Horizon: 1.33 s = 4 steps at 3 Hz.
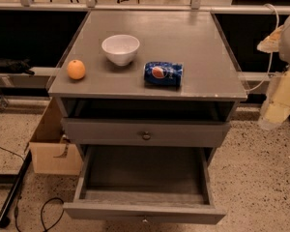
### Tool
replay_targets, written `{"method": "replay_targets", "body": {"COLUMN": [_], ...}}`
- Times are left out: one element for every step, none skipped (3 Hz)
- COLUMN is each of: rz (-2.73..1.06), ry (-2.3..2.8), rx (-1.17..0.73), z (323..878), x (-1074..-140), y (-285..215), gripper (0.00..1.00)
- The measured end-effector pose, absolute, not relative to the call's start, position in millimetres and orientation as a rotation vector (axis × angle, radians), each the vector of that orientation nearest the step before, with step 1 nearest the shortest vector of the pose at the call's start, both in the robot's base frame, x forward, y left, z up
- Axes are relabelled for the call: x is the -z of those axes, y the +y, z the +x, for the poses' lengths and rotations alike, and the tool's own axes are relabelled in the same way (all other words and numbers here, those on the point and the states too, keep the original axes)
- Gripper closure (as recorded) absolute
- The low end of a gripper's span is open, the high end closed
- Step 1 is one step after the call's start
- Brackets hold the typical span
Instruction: Place pepsi can into middle drawer
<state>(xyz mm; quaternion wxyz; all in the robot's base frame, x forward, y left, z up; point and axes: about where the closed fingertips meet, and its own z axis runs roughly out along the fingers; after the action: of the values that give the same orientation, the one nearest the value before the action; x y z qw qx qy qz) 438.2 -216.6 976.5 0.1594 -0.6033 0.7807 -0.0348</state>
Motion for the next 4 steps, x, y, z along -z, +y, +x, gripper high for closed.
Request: {"method": "replay_targets", "body": {"rz": [-1.724,-1.714,-1.729,-1.698], "ry": [2.231,2.221,2.15,2.035], "rx": [0.099,0.076,-0.031,-0.26], "z": [438,436,445,467], "x": [-976,-970,-969,-972], "y": [-217,-216,-205,-183], "gripper": [0.0,0.0,0.0,0.0]}}
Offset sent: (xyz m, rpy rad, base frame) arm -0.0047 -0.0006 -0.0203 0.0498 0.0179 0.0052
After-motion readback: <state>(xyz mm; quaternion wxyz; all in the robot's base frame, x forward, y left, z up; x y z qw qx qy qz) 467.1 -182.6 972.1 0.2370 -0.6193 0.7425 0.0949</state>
